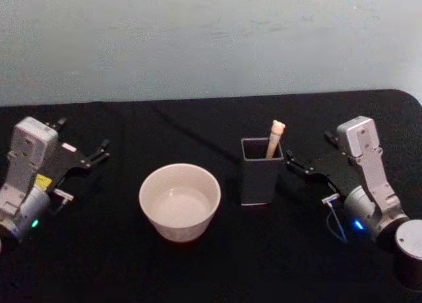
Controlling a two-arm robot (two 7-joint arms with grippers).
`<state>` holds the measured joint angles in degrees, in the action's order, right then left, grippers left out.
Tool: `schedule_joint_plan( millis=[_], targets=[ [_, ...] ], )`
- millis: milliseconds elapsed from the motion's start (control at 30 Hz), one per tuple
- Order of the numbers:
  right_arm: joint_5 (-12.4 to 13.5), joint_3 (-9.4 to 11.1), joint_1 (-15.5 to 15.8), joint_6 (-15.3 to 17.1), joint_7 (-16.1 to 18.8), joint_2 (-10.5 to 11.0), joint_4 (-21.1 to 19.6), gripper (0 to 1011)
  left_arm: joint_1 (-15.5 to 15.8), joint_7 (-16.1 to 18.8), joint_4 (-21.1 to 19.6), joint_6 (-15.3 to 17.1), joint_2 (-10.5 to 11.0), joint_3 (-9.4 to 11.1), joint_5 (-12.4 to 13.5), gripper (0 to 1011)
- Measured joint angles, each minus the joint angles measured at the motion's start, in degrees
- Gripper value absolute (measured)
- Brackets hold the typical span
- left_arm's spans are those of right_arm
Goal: Pick up the stirring spoon with one hand, stir inside the cup, then place it back in its original position.
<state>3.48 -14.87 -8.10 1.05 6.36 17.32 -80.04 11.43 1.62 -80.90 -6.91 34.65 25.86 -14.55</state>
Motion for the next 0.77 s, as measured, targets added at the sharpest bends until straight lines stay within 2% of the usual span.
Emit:
schedule_joint_plan(
  millis=[767],
  targets=[
    [0.1,0.0,0.0,-0.04,-0.02,0.01,-0.08,1000,0.0,0.0,0.0,0.0,0.0,0.0,0.0,1001]
  ],
)
